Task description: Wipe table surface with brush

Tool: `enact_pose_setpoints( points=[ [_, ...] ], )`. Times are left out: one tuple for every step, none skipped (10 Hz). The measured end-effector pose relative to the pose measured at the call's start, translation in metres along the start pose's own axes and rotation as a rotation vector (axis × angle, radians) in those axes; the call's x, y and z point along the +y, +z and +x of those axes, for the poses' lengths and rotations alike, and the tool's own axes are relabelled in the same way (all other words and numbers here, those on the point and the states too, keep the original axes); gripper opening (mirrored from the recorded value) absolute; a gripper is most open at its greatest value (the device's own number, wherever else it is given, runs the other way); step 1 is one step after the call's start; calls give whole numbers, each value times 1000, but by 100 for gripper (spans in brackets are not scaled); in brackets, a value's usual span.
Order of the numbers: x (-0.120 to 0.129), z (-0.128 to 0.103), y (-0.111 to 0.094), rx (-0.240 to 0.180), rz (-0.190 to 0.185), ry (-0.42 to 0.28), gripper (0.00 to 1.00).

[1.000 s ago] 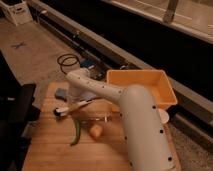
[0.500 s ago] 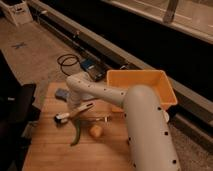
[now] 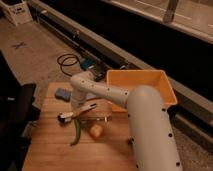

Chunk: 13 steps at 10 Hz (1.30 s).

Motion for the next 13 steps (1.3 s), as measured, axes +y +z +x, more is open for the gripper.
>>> enact_pose_setpoints(
  points=[
    [-1, 0, 0, 0, 1, 1, 0],
    [-2, 1, -1, 1, 2, 1, 0],
    [-11, 5, -7, 11, 24, -4, 0],
    [-20, 7, -15, 10, 47, -9, 0],
    [-36, 4, -26, 6, 73, -24, 0],
    [-56, 3, -39, 2, 96, -39, 0],
    [-67, 2, -43, -2, 106, -47, 0],
    [-72, 6, -45, -5, 107, -44, 0],
    [-73, 9, -46, -11, 108, -38, 0],
    [-67, 11, -42, -20, 97, -28, 0],
    [-59, 9, -36, -32, 90, -17, 0],
    [-49, 7, -32, -41, 84, -8, 0],
    [-30, 2, -26, -50, 75, 1, 0]
  ],
)
